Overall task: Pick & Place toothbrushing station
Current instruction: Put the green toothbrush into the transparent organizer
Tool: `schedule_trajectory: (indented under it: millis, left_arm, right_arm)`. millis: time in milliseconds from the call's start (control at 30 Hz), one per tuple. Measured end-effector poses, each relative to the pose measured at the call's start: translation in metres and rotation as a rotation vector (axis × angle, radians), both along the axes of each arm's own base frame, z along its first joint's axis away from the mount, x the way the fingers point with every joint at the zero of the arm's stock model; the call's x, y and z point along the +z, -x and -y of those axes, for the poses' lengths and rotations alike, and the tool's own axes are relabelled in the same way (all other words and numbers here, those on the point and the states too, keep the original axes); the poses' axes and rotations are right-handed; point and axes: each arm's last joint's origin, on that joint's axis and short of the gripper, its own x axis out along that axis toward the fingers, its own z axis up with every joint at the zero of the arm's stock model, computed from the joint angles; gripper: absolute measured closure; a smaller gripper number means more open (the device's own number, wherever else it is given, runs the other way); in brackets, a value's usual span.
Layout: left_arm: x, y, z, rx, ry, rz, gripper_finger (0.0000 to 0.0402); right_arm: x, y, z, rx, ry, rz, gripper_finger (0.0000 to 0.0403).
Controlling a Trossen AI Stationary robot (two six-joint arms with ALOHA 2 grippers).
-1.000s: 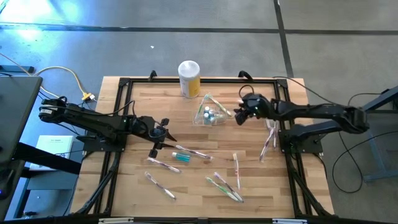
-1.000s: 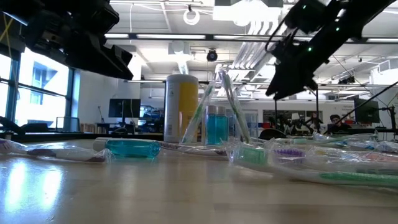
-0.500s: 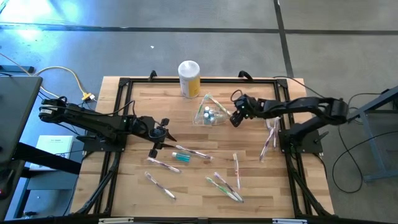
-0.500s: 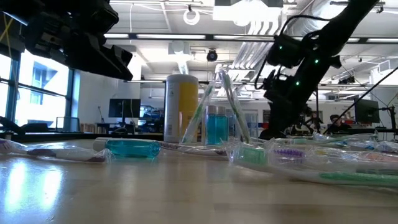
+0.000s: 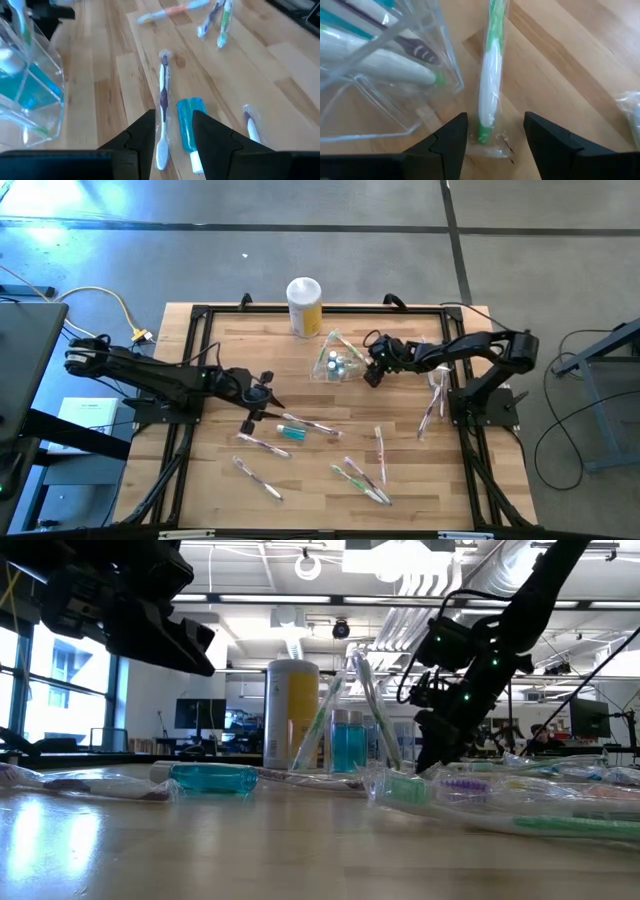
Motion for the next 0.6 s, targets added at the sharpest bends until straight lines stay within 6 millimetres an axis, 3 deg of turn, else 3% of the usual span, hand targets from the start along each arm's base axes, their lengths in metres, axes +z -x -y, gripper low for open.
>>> schedule_trajectory:
  millis: [200, 500, 600]
  left_arm:
    - [-0.011, -0.005, 0.000, 0.000, -0.004, -0.058, 0.0277]
    - [-0.015, -0.008, 0.001, -0.002, -0.009, -0.068, 0.0277]
    - [-0.015, -0.008, 0.001, -0.002, -0.009, -0.068, 0.0277]
  right_arm:
    - [-0.003, -0.001, 0.000, -0.001, -0.002, -0.005, 0.0235]
    - [-0.005, 0.001, 0.001, -0.037, 0.040, -0.049, 0.0378]
    - [-0.005, 0.002, 0.001, -0.064, 0.059, -0.060, 0.0387]
